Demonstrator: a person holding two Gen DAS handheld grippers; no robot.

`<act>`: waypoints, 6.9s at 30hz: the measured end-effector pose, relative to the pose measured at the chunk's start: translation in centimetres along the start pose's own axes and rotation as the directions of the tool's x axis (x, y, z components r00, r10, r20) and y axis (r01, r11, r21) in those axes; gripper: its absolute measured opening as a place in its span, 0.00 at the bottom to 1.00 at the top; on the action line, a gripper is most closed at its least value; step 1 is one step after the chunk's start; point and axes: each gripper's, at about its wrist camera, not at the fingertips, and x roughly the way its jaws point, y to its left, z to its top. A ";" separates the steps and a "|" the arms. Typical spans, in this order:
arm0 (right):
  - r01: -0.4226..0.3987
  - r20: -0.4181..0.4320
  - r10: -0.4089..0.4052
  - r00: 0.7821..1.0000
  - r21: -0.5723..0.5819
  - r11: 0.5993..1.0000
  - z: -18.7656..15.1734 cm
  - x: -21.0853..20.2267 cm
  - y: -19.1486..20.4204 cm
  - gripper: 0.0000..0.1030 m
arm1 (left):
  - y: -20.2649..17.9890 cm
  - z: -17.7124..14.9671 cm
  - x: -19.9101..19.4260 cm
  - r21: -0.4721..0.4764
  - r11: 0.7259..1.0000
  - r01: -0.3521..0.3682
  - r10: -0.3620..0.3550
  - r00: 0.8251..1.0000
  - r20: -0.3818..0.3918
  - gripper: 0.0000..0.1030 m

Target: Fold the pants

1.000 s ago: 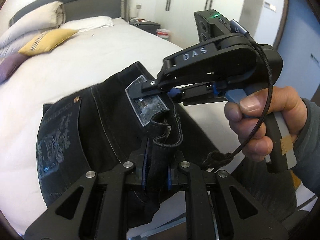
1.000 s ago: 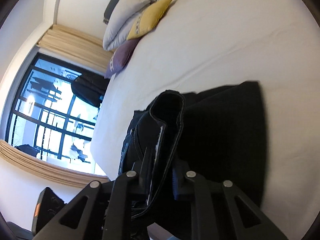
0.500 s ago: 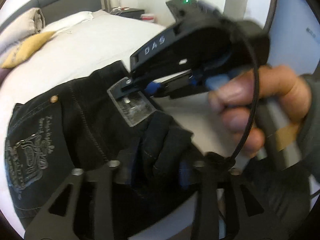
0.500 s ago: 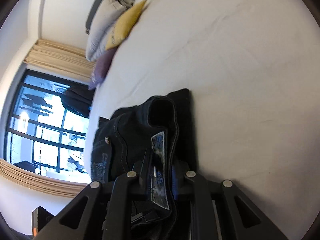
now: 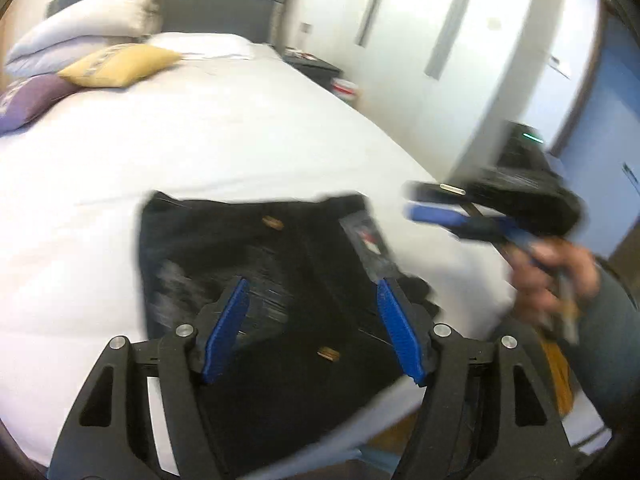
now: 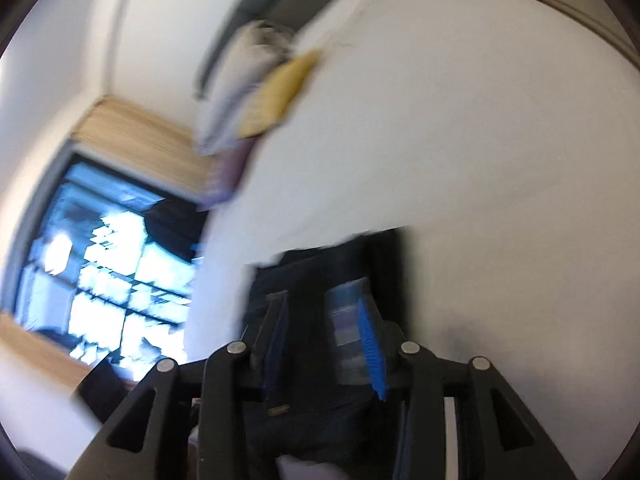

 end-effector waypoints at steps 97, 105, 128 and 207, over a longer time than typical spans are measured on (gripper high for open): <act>0.299 0.047 -0.307 0.951 -0.402 0.866 7.1 11.4 7.6 0.19 | 13.0 11.2 6.9 -0.099 0.991 -0.091 0.083 0.993 -0.081 0.19; 0.348 -0.063 -0.371 0.927 -0.229 0.909 7.3 16.4 -2.3 0.42 | 14.7 7.4 15.1 -0.116 0.980 -0.161 0.141 0.977 -0.162 0.43; 0.620 0.674 -0.253 0.694 -0.381 0.686 -4.0 -5.0 19.0 1.00 | -2.5 6.1 -16.9 -0.043 0.741 -0.670 0.568 0.592 0.572 1.00; 0.688 0.353 -0.593 0.724 -0.309 0.656 -7.3 -0.4 19.3 1.00 | 0.2 0.3 -4.7 -0.162 0.861 -0.483 0.476 0.876 -0.085 1.00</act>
